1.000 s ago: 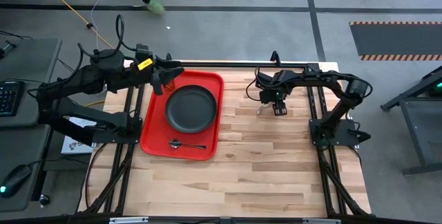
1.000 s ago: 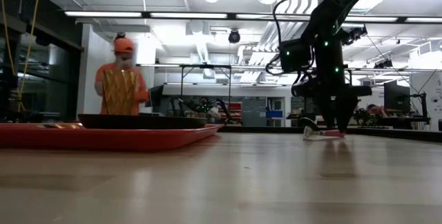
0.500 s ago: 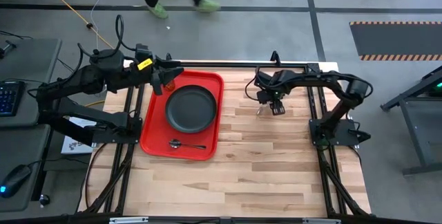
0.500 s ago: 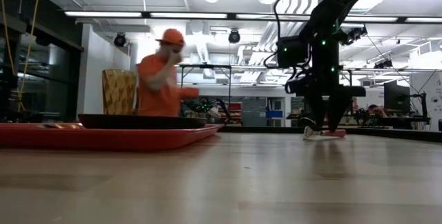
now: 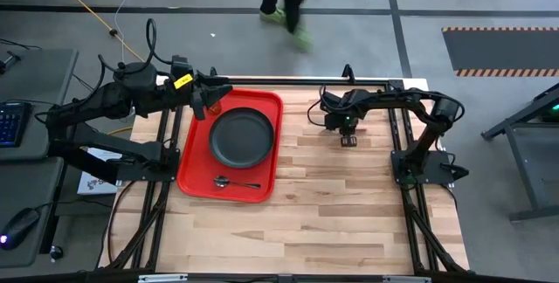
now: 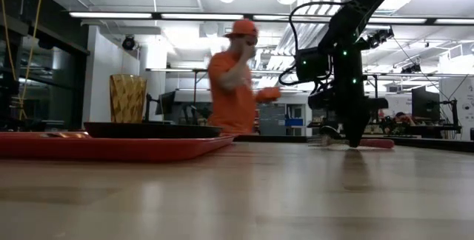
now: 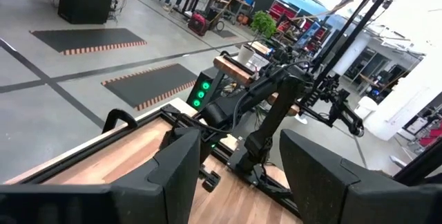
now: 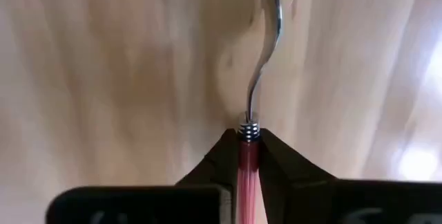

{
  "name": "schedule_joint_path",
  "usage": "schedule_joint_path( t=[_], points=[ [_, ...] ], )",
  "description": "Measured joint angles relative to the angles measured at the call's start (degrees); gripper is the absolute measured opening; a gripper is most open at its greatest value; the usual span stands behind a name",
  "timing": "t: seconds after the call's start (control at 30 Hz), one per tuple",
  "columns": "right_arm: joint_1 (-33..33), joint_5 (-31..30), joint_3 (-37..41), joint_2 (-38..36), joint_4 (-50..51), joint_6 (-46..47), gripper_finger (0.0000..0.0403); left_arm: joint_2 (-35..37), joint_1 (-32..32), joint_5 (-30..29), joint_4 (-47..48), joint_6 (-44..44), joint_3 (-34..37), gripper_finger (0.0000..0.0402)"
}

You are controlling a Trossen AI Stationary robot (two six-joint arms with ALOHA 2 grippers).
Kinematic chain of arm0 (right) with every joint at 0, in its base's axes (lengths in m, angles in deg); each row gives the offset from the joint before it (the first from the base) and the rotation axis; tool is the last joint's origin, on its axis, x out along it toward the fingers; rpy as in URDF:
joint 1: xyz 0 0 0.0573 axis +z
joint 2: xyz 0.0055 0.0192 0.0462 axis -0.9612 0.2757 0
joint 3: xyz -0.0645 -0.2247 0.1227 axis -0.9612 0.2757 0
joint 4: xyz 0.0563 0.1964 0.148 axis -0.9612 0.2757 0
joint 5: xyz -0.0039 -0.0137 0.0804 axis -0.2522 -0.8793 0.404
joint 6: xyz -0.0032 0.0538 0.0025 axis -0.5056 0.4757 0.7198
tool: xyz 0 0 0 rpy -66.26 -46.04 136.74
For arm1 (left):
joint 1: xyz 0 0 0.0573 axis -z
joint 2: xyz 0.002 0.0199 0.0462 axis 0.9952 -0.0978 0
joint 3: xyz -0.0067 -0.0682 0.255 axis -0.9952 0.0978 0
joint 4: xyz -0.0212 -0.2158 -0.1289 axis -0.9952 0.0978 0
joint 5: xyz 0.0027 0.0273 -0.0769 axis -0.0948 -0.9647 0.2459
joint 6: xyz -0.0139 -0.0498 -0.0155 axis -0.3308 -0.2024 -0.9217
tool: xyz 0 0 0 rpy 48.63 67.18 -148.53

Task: Pick and place plate/cup/fork/spoon on tray
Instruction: Put the pink fork on the red tray to the right of the black spoon

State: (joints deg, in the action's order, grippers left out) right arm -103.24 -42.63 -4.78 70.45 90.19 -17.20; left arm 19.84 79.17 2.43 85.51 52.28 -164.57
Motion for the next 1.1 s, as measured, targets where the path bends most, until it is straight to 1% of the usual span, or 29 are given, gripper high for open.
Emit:
schedule_joint_path(
  t=[0.07,0.13,0.2,0.27,0.33,0.4,0.47,0.5,0.6,0.67,0.7,0.77,0.87,1.1],
  points=[
    [0.01,3.21,-0.50,-1.86,1.96,3.69,0.0025,0.01,0.00,-0.02,0.01,1.21,0.00,0.0188],
    [-0.03,7.70,-1.41,-5.20,2.23,7.46,0.0015,0.01,-0.02,-0.04,0.02,3.17,0.00,0.0188],
    [0.01,14.55,-1.54,-9.66,0.97,12.95,0.0009,0.03,0.00,-0.04,0.19,5.38,0.00,0.0188],
    [0.78,21.11,-1.45,-14.30,-5.02,21.54,0.0011,0.05,0.00,-0.04,0.85,8.28,0.00,0.0188],
    [2.96,24.44,-1.00,-18.71,-14.73,30.86,0.0010,0.05,0.02,-0.03,1.68,11.75,0.24,0.0188],
    [6.47,23.74,-0.82,-21.55,-24.84,38.77,0.0007,0.18,0.02,-0.04,0.02,14.52,2.14,0.0188],
    [10.31,20.68,-0.82,-22.75,-35.60,45.55,0.0007,0.28,0.02,0.26,-3.84,16.24,5.26,0.0188],
    [12.36,18.93,-0.82,-22.82,-41.53,48.32,0.0007,0.40,-0.02,1.34,-6.60,16.69,7.47,0.0188],
    [18.08,12.66,-0.84,-21.44,-57.92,53.07,0.0007,0.49,-0.45,6.96,-20.08,17.83,15.17,0.0188],
    [21.08,8.64,-0.82,-20.18,-65.74,54.53,0.0007,0.38,-0.52,11.14,-28.43,18.07,20.28,0.0188],
    [22.33,7.17,-1.01,-19.56,-68.81,54.77,0.0007,0.09,-0.52,12.22,-32.12,18.04,22.31,0.0188],
    [24.56,4.16,-2.57,-18.25,-70.96,54.94,0.0007,-0.36,-0.51,12.67,-36.78,18.11,25.62,0.0188],
    [27.35,2.25,-6.36,-15.31,-69.70,54.66,0.0007,-1.63,-0.55,12.55,-38.86,17.32,28.10,0.0188],
    [31.14,1.96,-17.09,-6.41,-58.99,50.44,0.0007,-4.94,-0.49,14.58,-40.85,15.25,28.13,0.0188]
  ],
)
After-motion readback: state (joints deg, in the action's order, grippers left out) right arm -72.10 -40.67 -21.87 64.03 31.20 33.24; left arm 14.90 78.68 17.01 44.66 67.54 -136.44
